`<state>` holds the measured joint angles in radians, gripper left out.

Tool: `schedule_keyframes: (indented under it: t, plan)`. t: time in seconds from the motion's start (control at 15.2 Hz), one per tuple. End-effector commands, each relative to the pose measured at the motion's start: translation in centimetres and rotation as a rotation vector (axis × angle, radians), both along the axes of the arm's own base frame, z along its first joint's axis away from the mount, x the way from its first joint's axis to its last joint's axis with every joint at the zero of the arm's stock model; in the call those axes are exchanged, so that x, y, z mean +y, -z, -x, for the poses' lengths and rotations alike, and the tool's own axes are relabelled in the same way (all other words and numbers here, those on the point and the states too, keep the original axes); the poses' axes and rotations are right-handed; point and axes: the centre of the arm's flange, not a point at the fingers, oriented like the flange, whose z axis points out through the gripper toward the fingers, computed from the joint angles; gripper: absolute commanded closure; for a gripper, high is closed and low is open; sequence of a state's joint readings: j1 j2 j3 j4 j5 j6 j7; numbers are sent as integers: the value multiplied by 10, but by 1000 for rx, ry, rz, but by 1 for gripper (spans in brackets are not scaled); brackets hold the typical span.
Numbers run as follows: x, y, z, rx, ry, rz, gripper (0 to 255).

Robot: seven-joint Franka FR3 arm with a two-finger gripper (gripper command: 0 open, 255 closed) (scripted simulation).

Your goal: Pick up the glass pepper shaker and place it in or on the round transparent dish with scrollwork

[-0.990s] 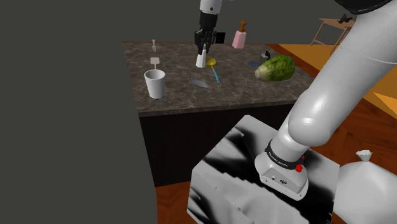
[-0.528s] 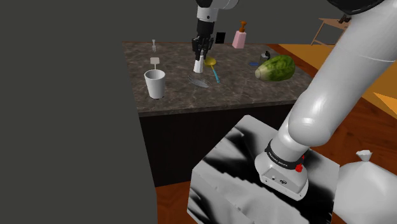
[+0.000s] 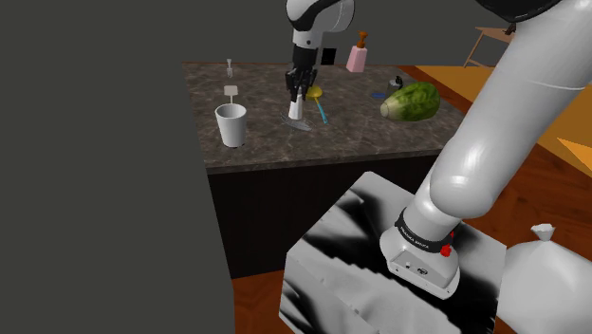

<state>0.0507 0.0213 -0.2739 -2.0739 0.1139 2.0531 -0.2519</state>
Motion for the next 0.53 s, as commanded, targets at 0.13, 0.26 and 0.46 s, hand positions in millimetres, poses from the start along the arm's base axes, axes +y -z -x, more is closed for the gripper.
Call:
schedule_keyframes:
  t: [0.13,0.26,0.46]
  plan:
    - [1,15,0,-1,0,0,255]
    - [1,15,0,-1,0,0,255]
    - [1,15,0,-1,0,0,255]
